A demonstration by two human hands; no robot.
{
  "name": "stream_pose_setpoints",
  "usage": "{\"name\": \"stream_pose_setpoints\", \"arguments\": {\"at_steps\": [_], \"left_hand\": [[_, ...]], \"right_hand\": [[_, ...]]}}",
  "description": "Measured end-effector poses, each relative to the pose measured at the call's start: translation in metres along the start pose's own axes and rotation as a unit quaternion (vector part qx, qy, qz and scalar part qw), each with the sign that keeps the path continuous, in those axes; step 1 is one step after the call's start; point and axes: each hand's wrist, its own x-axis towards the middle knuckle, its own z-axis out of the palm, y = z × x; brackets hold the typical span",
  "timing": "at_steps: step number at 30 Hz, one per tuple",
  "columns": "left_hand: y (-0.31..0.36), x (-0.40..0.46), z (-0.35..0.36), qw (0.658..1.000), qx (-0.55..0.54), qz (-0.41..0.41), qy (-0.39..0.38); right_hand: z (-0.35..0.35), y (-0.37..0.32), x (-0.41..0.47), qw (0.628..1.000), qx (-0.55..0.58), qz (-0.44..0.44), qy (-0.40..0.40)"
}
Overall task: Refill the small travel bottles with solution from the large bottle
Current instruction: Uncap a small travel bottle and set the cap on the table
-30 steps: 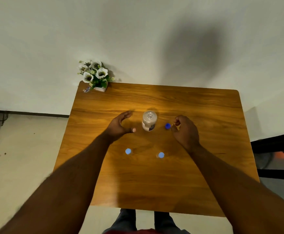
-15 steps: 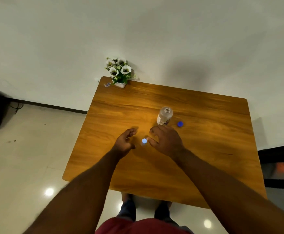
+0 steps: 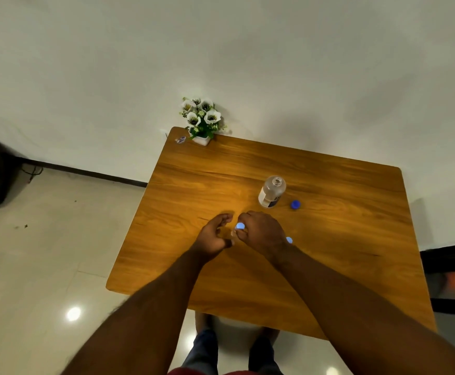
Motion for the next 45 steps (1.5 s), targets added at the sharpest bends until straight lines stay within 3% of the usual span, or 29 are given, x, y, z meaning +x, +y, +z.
{"name": "stream_pose_setpoints", "arguments": {"at_steps": [12, 18, 24, 30, 33, 36, 40, 45], "left_hand": [[0.16, 0.023, 0.018, 0.99, -0.041, 0.133, -0.011], [0.248, 0.035, 0.035, 0.981, -0.015, 0.19, 0.026], [0.351, 0.036, 0.054, 0.969, -0.086, 0.222, 0.068], [0.43, 0.04, 0.065, 0.951, -0.127, 0.272, 0.068], [0.452, 0.042, 0.069, 0.946, -0.136, 0.288, 0.066], [0.469, 0.043, 0.072, 0.942, -0.139, 0.298, 0.066], [0.485, 0.041, 0.072, 0.938, -0.141, 0.309, 0.066], [0.5, 0.036, 0.068, 0.936, -0.151, 0.314, 0.047]], "right_hand": [[-0.165, 0.02, 0.031, 0.986, -0.002, -0.033, 0.162], [-0.267, 0.039, 0.031, 0.985, 0.001, -0.034, 0.171], [-0.38, 0.042, 0.029, 0.979, -0.035, -0.032, 0.199], [-0.48, 0.041, 0.017, 0.988, -0.049, -0.086, 0.121], [-0.506, 0.042, 0.012, 0.993, -0.019, -0.084, 0.079], [-0.521, 0.043, 0.012, 0.986, -0.003, -0.067, 0.153], [-0.532, 0.045, 0.017, 0.968, -0.105, -0.03, 0.226], [-0.549, 0.047, 0.012, 0.98, -0.052, -0.1, 0.164]]}}
